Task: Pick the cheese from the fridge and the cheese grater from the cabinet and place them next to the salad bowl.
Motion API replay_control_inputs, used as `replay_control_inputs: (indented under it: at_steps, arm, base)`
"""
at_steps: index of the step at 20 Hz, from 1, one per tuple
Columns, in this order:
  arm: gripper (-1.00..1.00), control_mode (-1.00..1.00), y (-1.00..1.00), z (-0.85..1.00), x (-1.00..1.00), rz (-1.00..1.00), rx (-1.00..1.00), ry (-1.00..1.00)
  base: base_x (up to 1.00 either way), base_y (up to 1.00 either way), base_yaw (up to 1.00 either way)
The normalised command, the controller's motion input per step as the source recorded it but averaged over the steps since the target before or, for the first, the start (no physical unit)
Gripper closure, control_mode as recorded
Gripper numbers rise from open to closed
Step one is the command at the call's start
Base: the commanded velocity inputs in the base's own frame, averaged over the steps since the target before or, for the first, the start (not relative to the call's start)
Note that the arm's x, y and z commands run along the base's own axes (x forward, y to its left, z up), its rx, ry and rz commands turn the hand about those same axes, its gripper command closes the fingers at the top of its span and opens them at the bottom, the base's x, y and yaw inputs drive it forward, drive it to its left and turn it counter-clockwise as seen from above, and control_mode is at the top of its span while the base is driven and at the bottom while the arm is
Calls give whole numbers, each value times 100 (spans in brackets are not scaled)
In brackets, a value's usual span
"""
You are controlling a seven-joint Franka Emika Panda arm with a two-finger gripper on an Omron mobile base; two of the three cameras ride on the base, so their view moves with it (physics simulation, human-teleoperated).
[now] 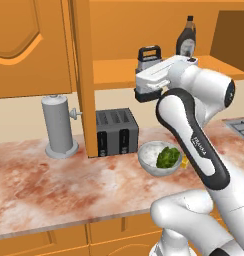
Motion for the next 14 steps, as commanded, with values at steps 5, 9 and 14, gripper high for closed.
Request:
replay_control_inputs:
  at_steps: [5, 9, 14]
  arm:
    - [100, -100, -18, -4, -79, 0, 4, 0]
    - [100, -100, -6, -14, -60, -5, 0, 0]
    - [100, -100, 0, -20, -44, -6, 0, -3]
  base:
    - [0, 0, 0]
    - [0, 0, 0]
    - [0, 0, 0]
